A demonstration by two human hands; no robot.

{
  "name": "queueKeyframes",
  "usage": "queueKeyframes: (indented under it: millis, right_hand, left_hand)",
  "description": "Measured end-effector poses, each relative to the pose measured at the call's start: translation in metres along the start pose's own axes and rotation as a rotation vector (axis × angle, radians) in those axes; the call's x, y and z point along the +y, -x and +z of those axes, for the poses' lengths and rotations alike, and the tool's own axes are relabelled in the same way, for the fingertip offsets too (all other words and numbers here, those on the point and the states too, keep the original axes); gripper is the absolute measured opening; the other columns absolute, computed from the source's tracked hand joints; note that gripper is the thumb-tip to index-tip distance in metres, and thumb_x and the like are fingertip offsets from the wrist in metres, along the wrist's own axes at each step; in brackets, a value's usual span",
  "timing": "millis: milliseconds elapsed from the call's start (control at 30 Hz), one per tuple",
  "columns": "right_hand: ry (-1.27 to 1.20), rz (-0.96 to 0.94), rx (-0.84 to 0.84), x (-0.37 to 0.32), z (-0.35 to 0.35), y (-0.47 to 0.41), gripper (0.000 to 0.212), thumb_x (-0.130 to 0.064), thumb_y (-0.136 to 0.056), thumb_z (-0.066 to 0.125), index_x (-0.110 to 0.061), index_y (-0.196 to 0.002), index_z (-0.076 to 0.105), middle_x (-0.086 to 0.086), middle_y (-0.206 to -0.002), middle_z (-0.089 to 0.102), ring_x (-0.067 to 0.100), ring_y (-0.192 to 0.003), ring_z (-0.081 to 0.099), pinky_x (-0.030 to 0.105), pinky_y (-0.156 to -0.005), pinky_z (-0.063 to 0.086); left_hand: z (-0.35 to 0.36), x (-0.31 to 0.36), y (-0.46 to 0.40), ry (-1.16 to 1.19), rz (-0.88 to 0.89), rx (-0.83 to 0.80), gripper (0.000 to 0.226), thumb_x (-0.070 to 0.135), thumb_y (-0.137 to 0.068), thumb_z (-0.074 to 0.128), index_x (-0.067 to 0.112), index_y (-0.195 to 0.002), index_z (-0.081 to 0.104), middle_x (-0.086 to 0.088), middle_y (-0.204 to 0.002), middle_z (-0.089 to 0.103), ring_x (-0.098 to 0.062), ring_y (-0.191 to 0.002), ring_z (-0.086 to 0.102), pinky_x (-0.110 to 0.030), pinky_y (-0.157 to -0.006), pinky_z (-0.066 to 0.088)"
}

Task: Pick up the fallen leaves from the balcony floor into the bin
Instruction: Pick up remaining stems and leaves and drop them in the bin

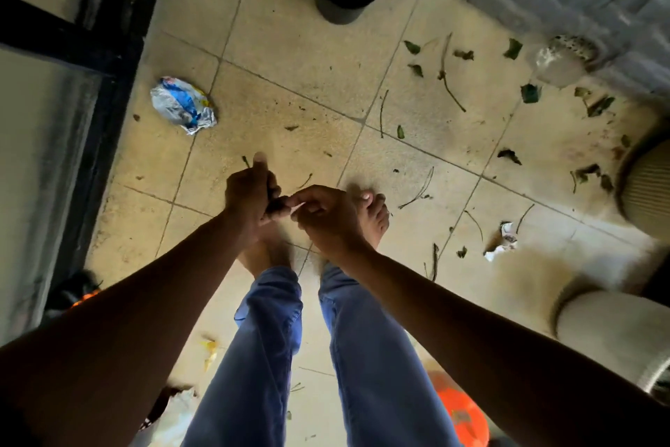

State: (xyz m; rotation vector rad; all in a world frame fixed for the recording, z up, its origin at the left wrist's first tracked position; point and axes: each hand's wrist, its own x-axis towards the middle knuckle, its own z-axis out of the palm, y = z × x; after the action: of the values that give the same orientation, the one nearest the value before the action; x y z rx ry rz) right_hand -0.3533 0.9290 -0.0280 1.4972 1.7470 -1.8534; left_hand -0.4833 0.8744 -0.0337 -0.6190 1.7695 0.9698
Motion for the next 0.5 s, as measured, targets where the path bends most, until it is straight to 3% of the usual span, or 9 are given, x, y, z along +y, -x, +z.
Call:
queueKeyframes:
  millis: [67,133,167,300,433,500]
  right_hand:
    - [0.217,0.121,0.073,0.031,-0.008,-0.011,0.023,-0.023,-0.08,0.06,-0.036,-0.085,0.077,-0.008,-0.09,0.073,0.007,-0.088,0.065,0.031,-0.082,0.05]
    - [0.521,0.26,0.165,0.069,-0.018,-0.027,0.028,-0.051,-0.071,0.048,-0.067,-0.088,0.063,-0.004,-0.112,0.067,0.027,-0.118,0.057,0.05,-0.098,0.044]
    - [0.58,0.289,0.195,0.081,-0.026,-0.033,0.03,-0.052,-0.068,0.044,-0.07,-0.087,0.059,-0.001,-0.116,0.065,0.033,-0.123,0.053,0.054,-0.101,0.042]
    - [0.568,0.159,0.214,0.076,-0.057,-0.045,0.03,-0.041,-0.077,0.052,-0.055,-0.104,0.058,-0.012,-0.097,0.069,0.024,-0.098,0.066,0.04,-0.085,0.058]
    - [0.763,-0.158,0.042,0.069,-0.054,-0.067,0.032,-0.031,-0.095,0.062,-0.039,-0.126,0.063,0.0,-0.12,0.062,0.024,-0.104,0.064,0.04,-0.084,0.054]
    - [0.812,-0.277,-0.007,0.066,-0.042,-0.083,0.034,-0.029,-0.098,0.059,-0.03,-0.132,0.062,0.004,-0.122,0.059,0.025,-0.108,0.061,0.04,-0.085,0.055]
  left_hand:
    - [-0.007,-0.006,-0.001,-0.019,-0.036,-0.016,0.053,0.053,-0.105,0.043,0.015,-0.069,0.051,-0.003,-0.051,0.051,-0.015,-0.039,0.05,-0.021,-0.041,0.043]
    - [-0.016,-0.011,-0.005,-0.087,-0.045,-0.031,0.053,0.055,-0.104,0.042,0.017,-0.068,0.05,0.0,-0.051,0.05,-0.011,-0.038,0.04,-0.016,-0.039,0.027]
    - [-0.019,-0.014,-0.008,-0.09,-0.058,-0.043,0.054,0.058,-0.103,0.043,0.018,-0.067,0.049,0.001,-0.052,0.049,-0.011,-0.039,0.036,-0.016,-0.039,0.023]
    - [-0.017,-0.014,-0.019,-0.128,-0.106,-0.006,0.062,0.069,-0.097,0.042,0.019,-0.061,0.042,0.001,-0.054,0.042,-0.01,-0.034,0.03,-0.013,-0.038,0.021]
    - [-0.008,-0.007,-0.029,-0.091,-0.172,-0.041,0.065,0.076,-0.089,0.049,0.02,-0.057,0.038,0.002,-0.052,0.038,-0.009,-0.032,0.026,-0.011,-0.037,0.019]
    - [-0.003,-0.003,-0.034,-0.064,-0.199,-0.08,0.065,0.077,-0.086,0.054,0.021,-0.056,0.039,0.002,-0.053,0.037,-0.01,-0.033,0.025,-0.011,-0.037,0.019]
